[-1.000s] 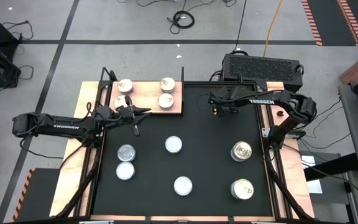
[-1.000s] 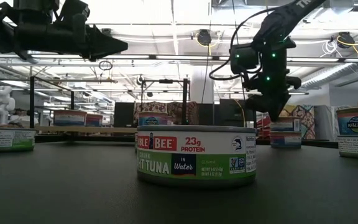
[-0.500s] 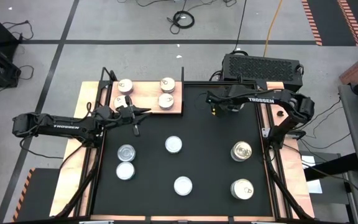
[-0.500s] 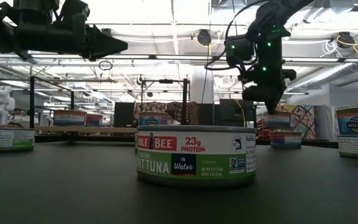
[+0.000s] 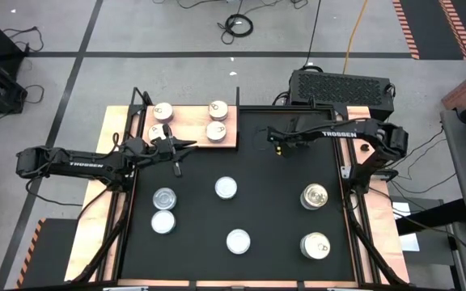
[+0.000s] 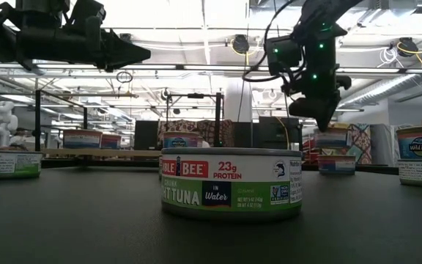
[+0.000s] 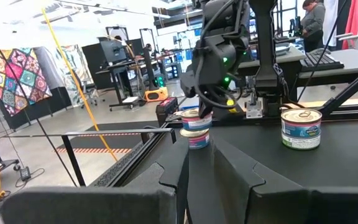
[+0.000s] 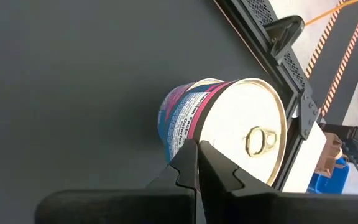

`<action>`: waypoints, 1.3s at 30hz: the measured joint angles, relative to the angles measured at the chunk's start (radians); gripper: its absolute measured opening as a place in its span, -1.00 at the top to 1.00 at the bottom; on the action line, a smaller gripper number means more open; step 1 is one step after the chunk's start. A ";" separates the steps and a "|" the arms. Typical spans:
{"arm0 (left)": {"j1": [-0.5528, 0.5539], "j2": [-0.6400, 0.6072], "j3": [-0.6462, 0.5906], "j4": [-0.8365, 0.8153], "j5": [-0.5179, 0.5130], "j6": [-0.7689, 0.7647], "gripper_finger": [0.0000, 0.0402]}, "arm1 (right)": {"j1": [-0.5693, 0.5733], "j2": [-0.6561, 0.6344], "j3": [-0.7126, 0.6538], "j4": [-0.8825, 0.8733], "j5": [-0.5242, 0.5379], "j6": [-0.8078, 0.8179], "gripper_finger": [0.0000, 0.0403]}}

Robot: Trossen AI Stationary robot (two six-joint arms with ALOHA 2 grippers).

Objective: Stack canned seafood by type on shelf
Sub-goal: Put the blue-pink tuna can on the shelf

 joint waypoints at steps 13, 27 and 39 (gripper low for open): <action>0.009 0.000 0.000 -0.005 0.000 0.001 0.64 | 0.139 -0.002 0.212 -0.098 0.002 0.044 1.00; 0.116 0.000 0.000 -0.138 0.000 -0.009 0.64 | 0.198 -0.002 0.380 -0.039 0.030 -0.047 1.00; 0.159 0.000 0.000 -0.200 0.000 -0.010 0.64 | 0.255 0.029 0.397 0.061 0.023 -0.125 1.00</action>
